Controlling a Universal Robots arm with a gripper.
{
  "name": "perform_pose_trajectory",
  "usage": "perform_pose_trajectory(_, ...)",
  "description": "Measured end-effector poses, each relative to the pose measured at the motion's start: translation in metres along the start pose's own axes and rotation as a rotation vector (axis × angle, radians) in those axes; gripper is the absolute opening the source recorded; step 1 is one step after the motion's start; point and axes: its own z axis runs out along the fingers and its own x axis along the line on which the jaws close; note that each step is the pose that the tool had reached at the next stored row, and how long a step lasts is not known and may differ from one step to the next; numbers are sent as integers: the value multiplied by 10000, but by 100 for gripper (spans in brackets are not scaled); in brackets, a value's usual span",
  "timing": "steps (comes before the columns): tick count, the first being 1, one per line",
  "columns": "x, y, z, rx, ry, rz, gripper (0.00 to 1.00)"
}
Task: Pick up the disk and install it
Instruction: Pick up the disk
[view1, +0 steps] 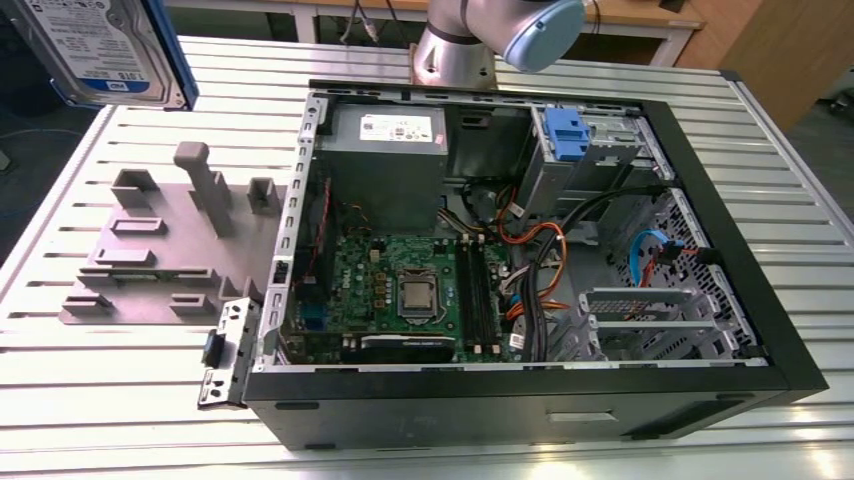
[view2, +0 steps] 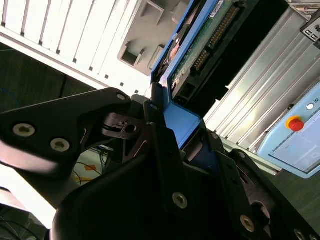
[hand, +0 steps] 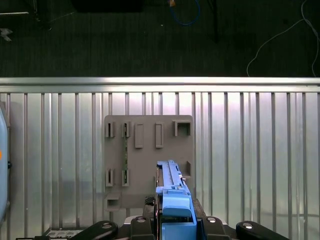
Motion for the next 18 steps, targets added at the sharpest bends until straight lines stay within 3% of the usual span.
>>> perform_pose_trajectory(13,0,-20,0,1,-1,0,36)
perform_pose_trajectory(14,-1,-75,0,1,0,0,36)
perform_pose_trajectory(18,-2,-92,0,0,0,0,36)
